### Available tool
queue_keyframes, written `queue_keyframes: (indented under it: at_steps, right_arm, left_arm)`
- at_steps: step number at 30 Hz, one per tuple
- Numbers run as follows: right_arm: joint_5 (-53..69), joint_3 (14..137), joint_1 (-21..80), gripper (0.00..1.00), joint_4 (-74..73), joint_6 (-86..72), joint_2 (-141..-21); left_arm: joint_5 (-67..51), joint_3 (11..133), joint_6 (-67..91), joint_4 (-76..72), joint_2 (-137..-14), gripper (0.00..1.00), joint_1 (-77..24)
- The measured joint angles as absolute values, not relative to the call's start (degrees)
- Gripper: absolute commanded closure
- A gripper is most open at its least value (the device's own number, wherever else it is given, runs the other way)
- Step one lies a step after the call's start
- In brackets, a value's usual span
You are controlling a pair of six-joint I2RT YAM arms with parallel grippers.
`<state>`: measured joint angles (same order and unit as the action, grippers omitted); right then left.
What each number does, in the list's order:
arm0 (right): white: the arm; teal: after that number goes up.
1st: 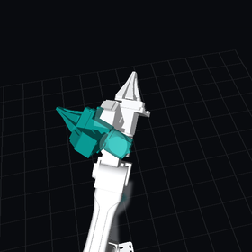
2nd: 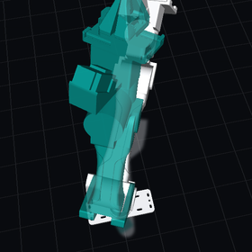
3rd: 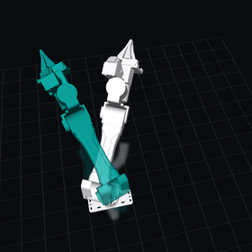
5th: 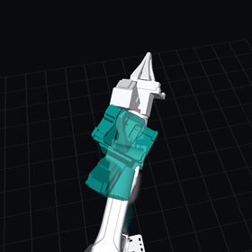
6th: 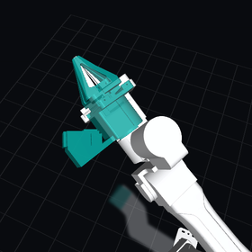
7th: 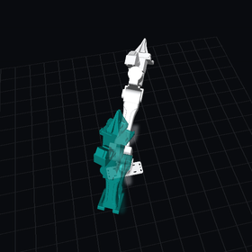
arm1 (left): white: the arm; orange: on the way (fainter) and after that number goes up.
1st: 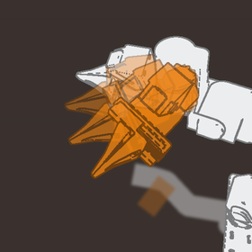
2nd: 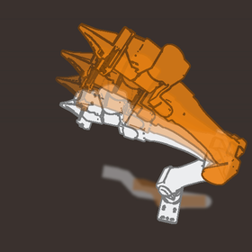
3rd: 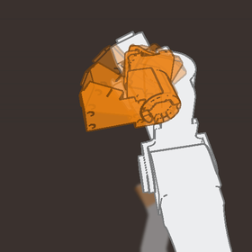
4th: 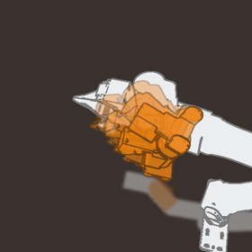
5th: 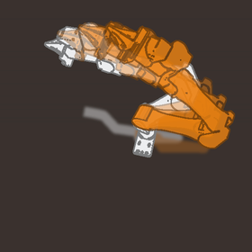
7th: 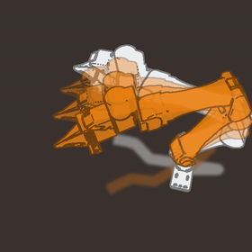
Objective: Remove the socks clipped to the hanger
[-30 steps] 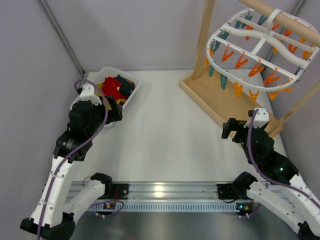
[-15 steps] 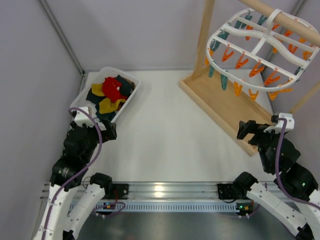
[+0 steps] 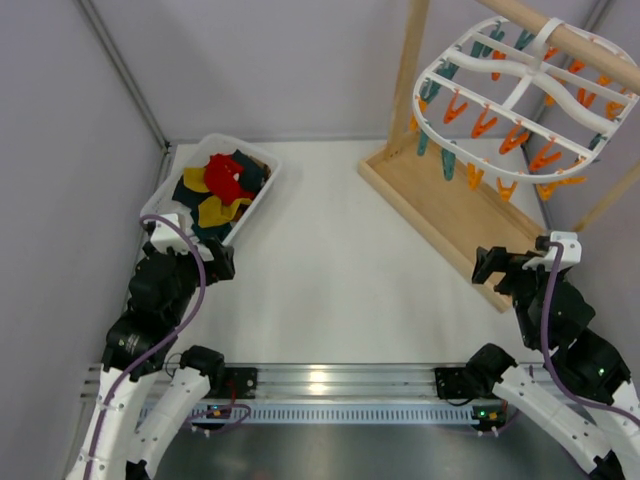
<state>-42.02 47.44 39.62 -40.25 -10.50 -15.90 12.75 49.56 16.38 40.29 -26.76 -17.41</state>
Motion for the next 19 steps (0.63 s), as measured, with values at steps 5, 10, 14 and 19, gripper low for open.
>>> queue_keyframes:
  at_steps: [5,10,14,19]
  right_arm:
    - [-42.0,47.1,39.6,0.01,-40.1,-10.5,-15.9]
    - [-41.9,46.9,39.6,0.00,-39.9,-10.6,-16.3]
    - [-41.4,46.9,39.6,0.01,-40.0,-10.7,-17.0]
    - [-40.9,46.9,39.6,0.00,-40.0,-10.7,-17.1]
  left_arm:
    - [12.4,49.5,16.4,40.2,-27.2,0.02,-17.4]
    - [10.2,49.3,16.3,40.0,-27.4,0.02,-17.4]
    - [9.6,49.3,16.3,39.7,-27.4,0.02,-17.4]
    - [9.4,49.3,16.3,39.4,-27.4,0.02,-17.4]
